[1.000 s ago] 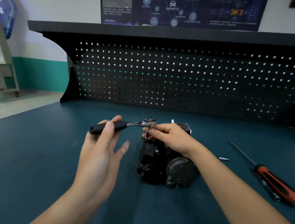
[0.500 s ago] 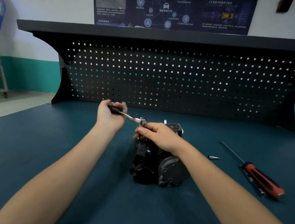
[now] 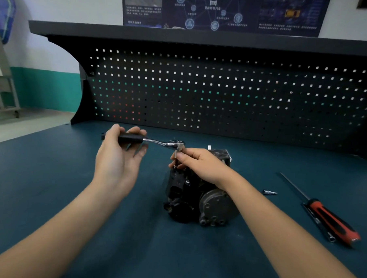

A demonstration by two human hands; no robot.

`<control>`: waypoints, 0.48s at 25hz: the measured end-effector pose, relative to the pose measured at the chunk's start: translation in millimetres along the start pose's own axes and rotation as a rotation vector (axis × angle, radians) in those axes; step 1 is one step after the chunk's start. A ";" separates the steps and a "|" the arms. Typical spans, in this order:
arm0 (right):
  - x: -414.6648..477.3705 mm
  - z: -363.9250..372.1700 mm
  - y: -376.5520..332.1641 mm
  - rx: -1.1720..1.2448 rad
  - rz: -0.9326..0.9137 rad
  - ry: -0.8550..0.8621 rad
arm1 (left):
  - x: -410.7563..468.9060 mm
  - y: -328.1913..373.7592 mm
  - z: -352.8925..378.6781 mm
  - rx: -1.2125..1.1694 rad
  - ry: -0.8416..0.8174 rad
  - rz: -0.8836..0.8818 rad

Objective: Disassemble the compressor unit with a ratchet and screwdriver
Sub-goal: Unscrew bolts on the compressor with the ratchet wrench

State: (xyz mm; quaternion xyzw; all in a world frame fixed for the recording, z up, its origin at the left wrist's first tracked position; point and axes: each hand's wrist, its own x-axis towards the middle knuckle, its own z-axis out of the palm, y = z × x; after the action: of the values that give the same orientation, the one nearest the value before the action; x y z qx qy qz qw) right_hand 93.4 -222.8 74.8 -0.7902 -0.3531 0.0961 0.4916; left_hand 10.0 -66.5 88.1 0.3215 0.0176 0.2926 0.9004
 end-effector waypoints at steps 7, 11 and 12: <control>3.2 0.9 3.8 0.030 -0.010 0.034 | 70.0 -21.2 29.0 -0.446 0.087 -0.225; 5.1 2.7 5.8 0.018 -0.042 0.023 | 68.6 -19.9 23.6 -0.430 0.051 -0.250; 5.4 1.9 5.9 0.017 -0.043 0.018 | 64.2 -15.8 21.2 -0.379 0.081 -0.242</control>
State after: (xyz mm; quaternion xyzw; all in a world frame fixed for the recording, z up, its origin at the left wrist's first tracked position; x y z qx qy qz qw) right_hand 99.1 -219.5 69.9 -0.7789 -0.3649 0.0814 0.5036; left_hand 76.0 -53.8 105.7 0.1303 0.0368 0.1934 0.9717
